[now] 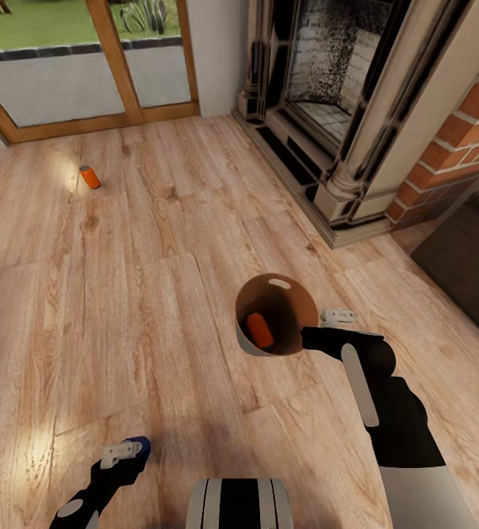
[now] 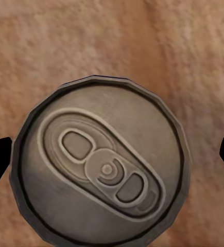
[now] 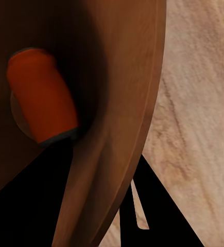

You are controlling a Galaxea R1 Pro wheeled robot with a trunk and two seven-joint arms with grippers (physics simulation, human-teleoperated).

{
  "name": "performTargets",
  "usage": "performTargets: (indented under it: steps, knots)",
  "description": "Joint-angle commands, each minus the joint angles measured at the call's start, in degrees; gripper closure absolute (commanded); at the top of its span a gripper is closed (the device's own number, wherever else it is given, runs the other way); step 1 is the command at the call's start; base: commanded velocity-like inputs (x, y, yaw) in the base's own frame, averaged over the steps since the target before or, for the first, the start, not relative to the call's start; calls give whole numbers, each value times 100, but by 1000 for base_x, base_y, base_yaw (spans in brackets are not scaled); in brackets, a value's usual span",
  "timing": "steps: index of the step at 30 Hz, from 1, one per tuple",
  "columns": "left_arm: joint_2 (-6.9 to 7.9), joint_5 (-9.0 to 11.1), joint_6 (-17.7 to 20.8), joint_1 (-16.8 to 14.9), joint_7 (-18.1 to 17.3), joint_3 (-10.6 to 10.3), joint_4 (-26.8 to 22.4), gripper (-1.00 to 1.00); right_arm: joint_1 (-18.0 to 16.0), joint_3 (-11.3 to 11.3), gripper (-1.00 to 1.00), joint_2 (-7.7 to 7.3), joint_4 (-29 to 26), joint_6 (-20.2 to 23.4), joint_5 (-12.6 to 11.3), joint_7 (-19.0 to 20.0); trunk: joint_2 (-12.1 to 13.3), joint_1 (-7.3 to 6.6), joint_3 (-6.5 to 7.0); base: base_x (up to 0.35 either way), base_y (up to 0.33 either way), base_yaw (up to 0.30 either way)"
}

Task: Put the three can of soda from the living room inside the tash can in the kitchen.

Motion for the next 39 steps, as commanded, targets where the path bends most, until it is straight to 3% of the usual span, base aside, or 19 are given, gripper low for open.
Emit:
performTargets:
  steps: [1,2,3,24,39]
  knots:
    - [0,0,0,0,-1,0,0,-100,-2,4,100,1,-3,-11,-143,2,0,-1,1,0,0,0]
    - [2,0,0,0,-3,0,0,-100,-2,7,100,1,-3,-12,-143,2,0,-1,1,0,0,0]
    - [4,0,0,0,-4,0,0,100,-2,9,100,1,-3,-13,-143,2,0,-1,1,0,0,0]
    - [9,0,-8,0,-1,0,0,100,-2,12,100,1,-2,-15,-143,2,0,-1,1,0,0,0]
    - [9,0,0,0,-5,-9,0,100,-2,12,100,1,-1,-14,-143,2,601,-330,270,0,0,0]
